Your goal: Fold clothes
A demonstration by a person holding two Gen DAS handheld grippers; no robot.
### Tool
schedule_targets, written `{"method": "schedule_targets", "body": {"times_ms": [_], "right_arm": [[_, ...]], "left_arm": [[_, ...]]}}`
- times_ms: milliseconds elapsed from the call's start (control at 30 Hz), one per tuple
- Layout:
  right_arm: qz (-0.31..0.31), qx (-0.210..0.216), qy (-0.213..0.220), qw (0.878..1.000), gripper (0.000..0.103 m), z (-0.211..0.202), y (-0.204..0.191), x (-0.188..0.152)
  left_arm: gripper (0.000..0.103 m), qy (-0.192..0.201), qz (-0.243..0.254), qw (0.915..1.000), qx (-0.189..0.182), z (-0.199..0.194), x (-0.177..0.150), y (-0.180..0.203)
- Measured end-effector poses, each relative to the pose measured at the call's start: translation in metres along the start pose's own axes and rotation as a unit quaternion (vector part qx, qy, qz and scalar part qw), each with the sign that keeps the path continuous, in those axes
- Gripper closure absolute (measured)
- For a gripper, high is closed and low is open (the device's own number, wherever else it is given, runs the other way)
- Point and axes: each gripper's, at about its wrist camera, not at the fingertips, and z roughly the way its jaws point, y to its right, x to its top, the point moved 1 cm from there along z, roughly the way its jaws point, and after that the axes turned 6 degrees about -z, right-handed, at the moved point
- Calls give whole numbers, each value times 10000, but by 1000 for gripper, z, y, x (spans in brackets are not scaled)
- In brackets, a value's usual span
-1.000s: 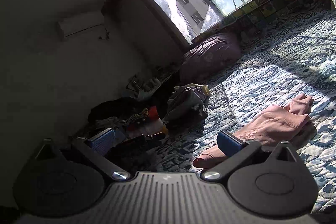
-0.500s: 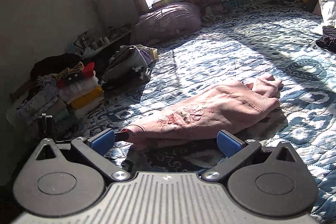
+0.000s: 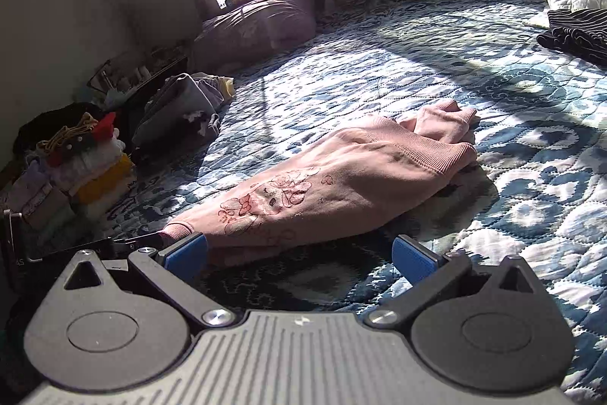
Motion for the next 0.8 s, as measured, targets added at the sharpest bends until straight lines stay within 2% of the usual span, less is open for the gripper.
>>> {"method": "schedule_targets", "body": {"times_ms": [100, 267, 300, 333, 367, 400, 467, 533, 567, 600, 667, 733, 800], "right_arm": [[310, -56, -133, 9994, 0, 19, 19, -11], [977, 49, -295, 9948, 0, 43, 37, -23], [1063, 69, -303, 9938, 0, 47, 39, -22], [1156, 89, -300, 9928, 0, 50, 40, -21], [1251, 110, -296, 9916, 0, 53, 42, -19], [1335, 130, -280, 9906, 0, 54, 43, -17], [1495, 170, -242, 9883, 0, 56, 46, -12], [1589, 229, -201, 9868, 0, 55, 47, -7], [1615, 281, -186, 9863, 0, 52, 47, -5], [1636, 339, -173, 9858, 0, 50, 48, -2], [1663, 416, -99, 9851, 0, 41, 48, 1], [1710, 485, -34, 9841, 0, 30, 51, 5], [1721, 573, -11, 9834, 0, 19, 54, 7]], "left_arm": [[29, -218, -447, 9988, -27, 11, 6, -7], [30, -439, -1500, 9875, -193, 38, 11, -23], [31, -424, -1675, 9846, -271, 44, 11, -25], [44, -388, -1719, 9838, -335, 46, 11, -23], [73, -352, -1664, 9847, -369, 47, 11, -19], [74, -269, -1466, 9880, -400, 46, 11, -10], [85, -144, -830, 9947, -589, 40, 11, 10], [86, -108, 153, 9971, -740, 31, 6, 40], [86, -82, 719, 9945, -760, 26, -1, 56], [87, -46, 1423, 9867, -781, 20, -10, 74], [87, -44, 2635, 9604, -905, 9, -34, 103], [87, -91, 3685, 9235, -1063, 1, -60, 127], [87, -207, 4459, 8863, -1238, -3, -87, 141]]}}
